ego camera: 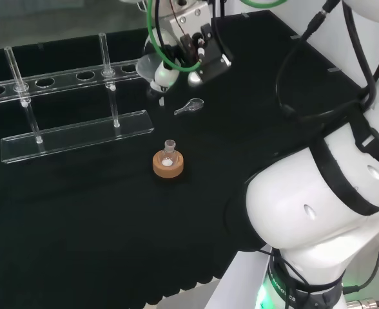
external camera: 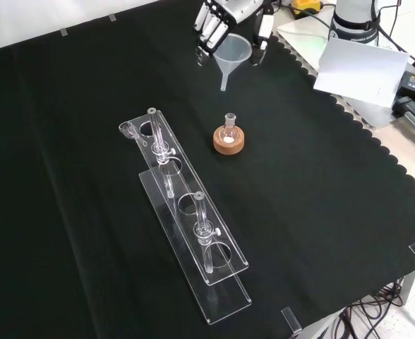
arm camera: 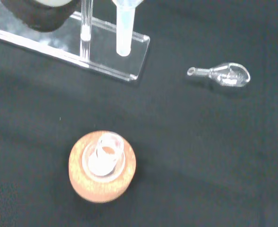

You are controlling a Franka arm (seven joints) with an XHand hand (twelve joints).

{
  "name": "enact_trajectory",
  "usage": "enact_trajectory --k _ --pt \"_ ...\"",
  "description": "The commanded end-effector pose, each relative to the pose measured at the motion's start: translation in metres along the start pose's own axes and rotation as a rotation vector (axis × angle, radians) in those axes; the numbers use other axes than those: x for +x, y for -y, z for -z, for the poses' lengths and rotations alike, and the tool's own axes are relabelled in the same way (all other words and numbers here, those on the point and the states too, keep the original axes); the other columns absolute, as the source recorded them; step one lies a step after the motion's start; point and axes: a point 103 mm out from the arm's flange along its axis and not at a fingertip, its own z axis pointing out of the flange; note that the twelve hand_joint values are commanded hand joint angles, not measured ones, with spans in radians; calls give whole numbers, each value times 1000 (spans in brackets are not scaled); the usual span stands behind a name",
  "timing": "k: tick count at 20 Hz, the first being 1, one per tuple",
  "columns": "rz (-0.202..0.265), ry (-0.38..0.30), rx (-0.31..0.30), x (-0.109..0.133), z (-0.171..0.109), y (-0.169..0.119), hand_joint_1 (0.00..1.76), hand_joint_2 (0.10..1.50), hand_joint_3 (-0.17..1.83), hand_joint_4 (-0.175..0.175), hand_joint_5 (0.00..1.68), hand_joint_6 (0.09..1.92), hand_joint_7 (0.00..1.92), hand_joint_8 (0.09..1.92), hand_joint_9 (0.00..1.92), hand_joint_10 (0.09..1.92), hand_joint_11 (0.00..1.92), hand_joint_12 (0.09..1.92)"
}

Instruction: Put the funnel back on the funnel stand.

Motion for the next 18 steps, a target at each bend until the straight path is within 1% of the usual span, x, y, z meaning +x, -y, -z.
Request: enact_trajectory --k 1,7,11,18 --pt "-6 -12 -5 -5 28 -23 865 946 -175 -33 602 161 566 632 986 384 721 1200" --pt "-4 -10 -28 -12 47 -52 862 948 -175 -33 601 165 566 633 985 384 720 1200" --pt "2 -23 -42 -20 58 -73 860 950 -175 -33 600 168 566 633 985 384 719 1199" --pt "23 -58 -44 -30 60 -109 858 953 -175 -33 599 173 567 634 983 384 719 1199"
